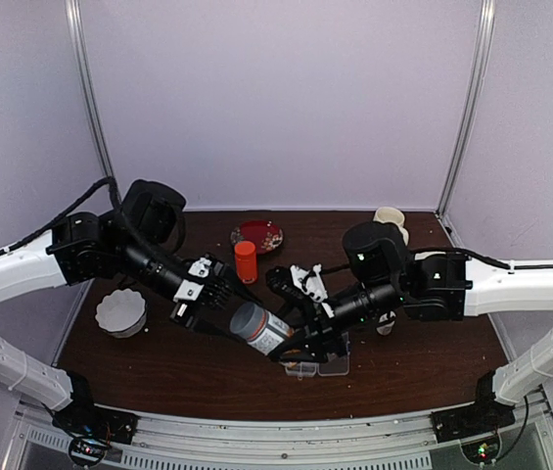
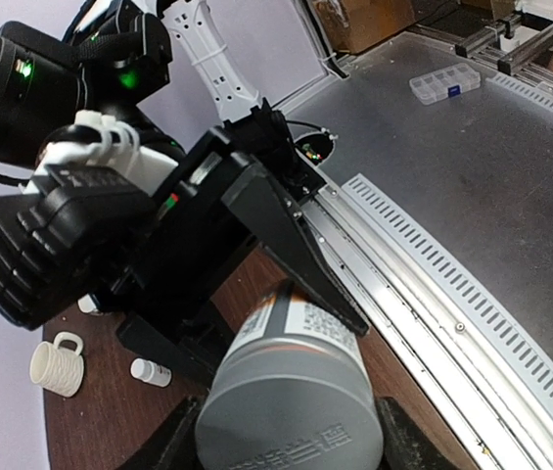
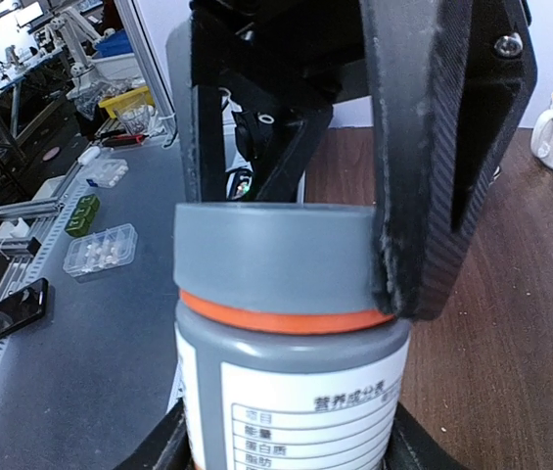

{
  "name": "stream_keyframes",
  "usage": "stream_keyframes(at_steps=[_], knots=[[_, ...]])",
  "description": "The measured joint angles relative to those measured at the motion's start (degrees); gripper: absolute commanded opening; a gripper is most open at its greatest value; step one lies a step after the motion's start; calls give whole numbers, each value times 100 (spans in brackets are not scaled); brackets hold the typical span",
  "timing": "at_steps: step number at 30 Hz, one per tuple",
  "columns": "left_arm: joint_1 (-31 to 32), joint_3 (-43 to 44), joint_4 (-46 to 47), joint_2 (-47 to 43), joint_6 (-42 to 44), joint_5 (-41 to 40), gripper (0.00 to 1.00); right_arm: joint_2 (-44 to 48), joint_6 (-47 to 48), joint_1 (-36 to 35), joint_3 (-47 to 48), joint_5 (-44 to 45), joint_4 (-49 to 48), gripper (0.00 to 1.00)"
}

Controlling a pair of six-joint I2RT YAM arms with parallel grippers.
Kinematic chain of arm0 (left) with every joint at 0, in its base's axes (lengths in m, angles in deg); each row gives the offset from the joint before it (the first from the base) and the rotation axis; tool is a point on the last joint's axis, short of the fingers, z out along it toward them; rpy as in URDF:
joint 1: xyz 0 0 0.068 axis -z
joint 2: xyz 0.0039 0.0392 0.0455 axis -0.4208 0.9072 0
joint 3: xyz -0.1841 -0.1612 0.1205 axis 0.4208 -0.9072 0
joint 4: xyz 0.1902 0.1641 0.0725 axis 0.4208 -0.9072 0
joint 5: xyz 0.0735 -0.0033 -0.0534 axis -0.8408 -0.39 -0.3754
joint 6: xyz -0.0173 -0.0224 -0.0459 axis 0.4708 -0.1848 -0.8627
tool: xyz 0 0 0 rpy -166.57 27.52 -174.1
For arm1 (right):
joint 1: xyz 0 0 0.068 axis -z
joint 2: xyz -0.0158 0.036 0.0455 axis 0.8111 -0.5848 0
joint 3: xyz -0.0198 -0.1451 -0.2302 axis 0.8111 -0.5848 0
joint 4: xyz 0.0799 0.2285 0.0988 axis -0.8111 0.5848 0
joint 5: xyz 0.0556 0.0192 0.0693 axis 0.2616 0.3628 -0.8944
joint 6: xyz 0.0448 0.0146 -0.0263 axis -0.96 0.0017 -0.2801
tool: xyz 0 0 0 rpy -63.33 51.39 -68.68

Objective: Sort the pills into containers
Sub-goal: Unscrew the lid of the pill bottle from the pill bottle.

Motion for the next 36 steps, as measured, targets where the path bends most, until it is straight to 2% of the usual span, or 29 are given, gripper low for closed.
stream_keyframes(at_steps=[1,6,12,17,24,28,36], knots=[[0,0,0,15,-72,-28,25,0,35,-2,-2,57,15,3],[-44,4,105,92,-986,-404,17,22,286,-2,-59,706,46,0],[-26,33,664,101,-3353,-1364,4,297,695,-22,-494,2035,-708,0],[85,380,848,114,-5934,-2492,7,315,1054,-74,-765,3178,-1836,0],[118,651,852,190,-9058,-3508,11,-72,1707,-332,-828,4734,-3003,0],[120,651,752,308,-10360,-3668,15,-175,2131,-424,-1082,5180,-3449,0],[98,457,1064,92,-12493,-3694,14,-319,2570,-396,-1296,6102,-3860,0]])
